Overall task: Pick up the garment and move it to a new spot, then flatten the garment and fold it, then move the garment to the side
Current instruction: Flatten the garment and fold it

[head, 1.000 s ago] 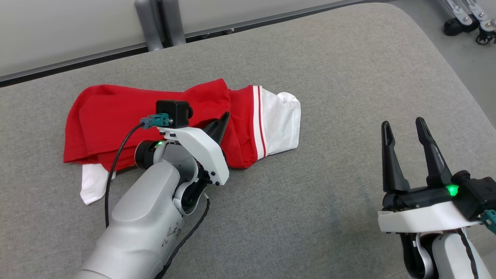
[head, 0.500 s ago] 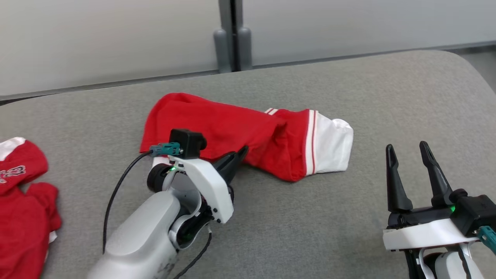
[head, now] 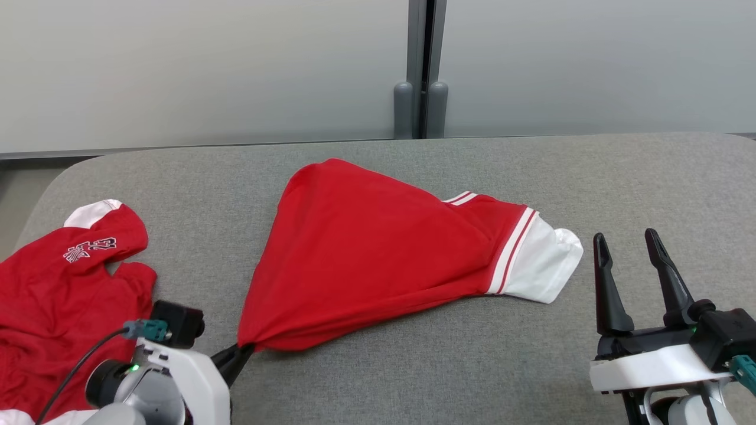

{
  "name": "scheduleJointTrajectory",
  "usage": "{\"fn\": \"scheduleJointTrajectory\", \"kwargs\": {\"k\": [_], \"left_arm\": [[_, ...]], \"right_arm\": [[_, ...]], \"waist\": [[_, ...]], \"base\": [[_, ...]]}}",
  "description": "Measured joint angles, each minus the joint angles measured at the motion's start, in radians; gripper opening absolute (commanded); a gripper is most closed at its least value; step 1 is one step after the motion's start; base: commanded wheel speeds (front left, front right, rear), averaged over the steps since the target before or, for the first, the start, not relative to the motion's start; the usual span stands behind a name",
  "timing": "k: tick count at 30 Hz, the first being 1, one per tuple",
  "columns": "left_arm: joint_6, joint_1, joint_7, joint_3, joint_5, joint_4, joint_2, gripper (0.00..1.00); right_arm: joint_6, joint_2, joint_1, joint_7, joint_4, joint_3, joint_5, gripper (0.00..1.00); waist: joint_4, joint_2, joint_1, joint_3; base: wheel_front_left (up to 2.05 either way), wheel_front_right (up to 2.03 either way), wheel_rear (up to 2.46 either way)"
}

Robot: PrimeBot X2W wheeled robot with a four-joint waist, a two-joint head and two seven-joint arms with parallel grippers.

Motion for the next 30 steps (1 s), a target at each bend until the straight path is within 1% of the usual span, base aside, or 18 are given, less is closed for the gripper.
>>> {"fn": "scheduleJointTrajectory", "kwargs": {"k": [2, 7, 9, 11, 13, 16, 18, 20, 23, 25, 28, 30], "left_arm": [[0.027, 0.040, 0.003, 0.000, 0.001, -0.005, 0.030, 0.00], [0.108, 0.102, -0.034, 0.014, 0.036, 0.035, 0.069, 0.00], [0.133, 0.120, -0.062, 0.023, 0.043, 0.071, 0.067, 0.00], [0.137, 0.140, -0.077, 0.020, 0.037, 0.093, 0.052, 0.00], [0.137, 0.150, -0.099, 0.017, 0.037, 0.113, 0.036, 1.00], [0.143, 0.167, -0.155, 0.040, 0.017, 0.132, 0.005, 1.00], [0.148, 0.172, -0.175, 0.049, 0.017, 0.134, 0.001, 1.00], [0.166, 0.188, -0.208, 0.069, 0.013, 0.131, 0.002, 1.00], [0.208, 0.216, -0.243, 0.090, 0.018, 0.097, 0.012, 1.00], [0.245, 0.223, -0.270, 0.102, 0.042, 0.064, 0.034, 1.00], [0.306, 0.216, -0.370, 0.157, 0.086, -0.009, 0.047, 1.00], [0.327, 0.204, -0.433, 0.180, 0.104, -0.056, 0.038, 1.00]], "right_arm": [[0.000, 0.000, 0.000, 0.000, 0.000, -0.002, -0.001, 1.00], [0.000, 0.000, 0.000, 0.000, -0.001, -0.009, -0.010, 1.00], [0.000, -0.001, 0.000, 0.000, -0.002, -0.012, -0.012, 1.00], [0.000, -0.001, 0.000, 0.000, -0.001, -0.012, -0.012, 1.00], [0.000, -0.001, 0.002, 0.000, -0.001, -0.011, -0.012, 1.00], [0.000, -0.001, 0.008, 0.000, 0.004, -0.005, -0.012, 1.00], [0.000, -0.001, 0.010, 0.000, 0.007, -0.004, -0.012, 1.00], [0.000, -0.001, 0.016, 0.000, 0.013, -0.004, -0.010, 1.00], [0.000, -0.001, 0.027, 0.000, 0.016, -0.014, -0.005, 1.00], [0.000, -0.001, 0.029, 0.000, 0.016, -0.021, -0.001, 1.00], [0.000, -0.001, 0.036, 0.000, 0.016, -0.028, -0.001, 1.00], [0.000, -0.004, 0.039, 0.000, 0.025, -0.034, -0.001, 1.00]], "waist": [[-0.001, 0.0000, 0.0000, 0.000], [-0.009, 0.0000, 0.0000, 0.004], [-0.018, 0.0000, 0.0000, 0.007], [-0.024, 0.0000, 0.0000, 0.007], [-0.030, 0.0000, 0.0000, 0.007], [-0.036, 0.0000, 0.0000, 0.002], [-0.037, 0.0000, 0.0000, -0.002], [-0.038, 0.0000, 0.0000, -0.013], [-0.037, 0.0000, 0.0000, -0.031], [-0.032, 0.0000, 0.0000, -0.037], [-0.019, 0.0000, 0.0000, -0.040], [-0.012, 0.0001, 0.0000, -0.039]], "base": [[0.00, 0.00, 0.00], [0.00, 0.00, 0.00], [0.00, 0.00, 0.00], [0.00, 0.00, 0.00], [0.00, 0.00, 0.00], [0.00, 0.00, 0.00], [0.00, 0.00, 0.00], [0.00, 0.00, 0.00], [0.00, 0.00, 0.00], [0.00, 0.00, 0.00], [0.00, 0.00, 0.00], [0.00, 0.00, 0.00]]}}
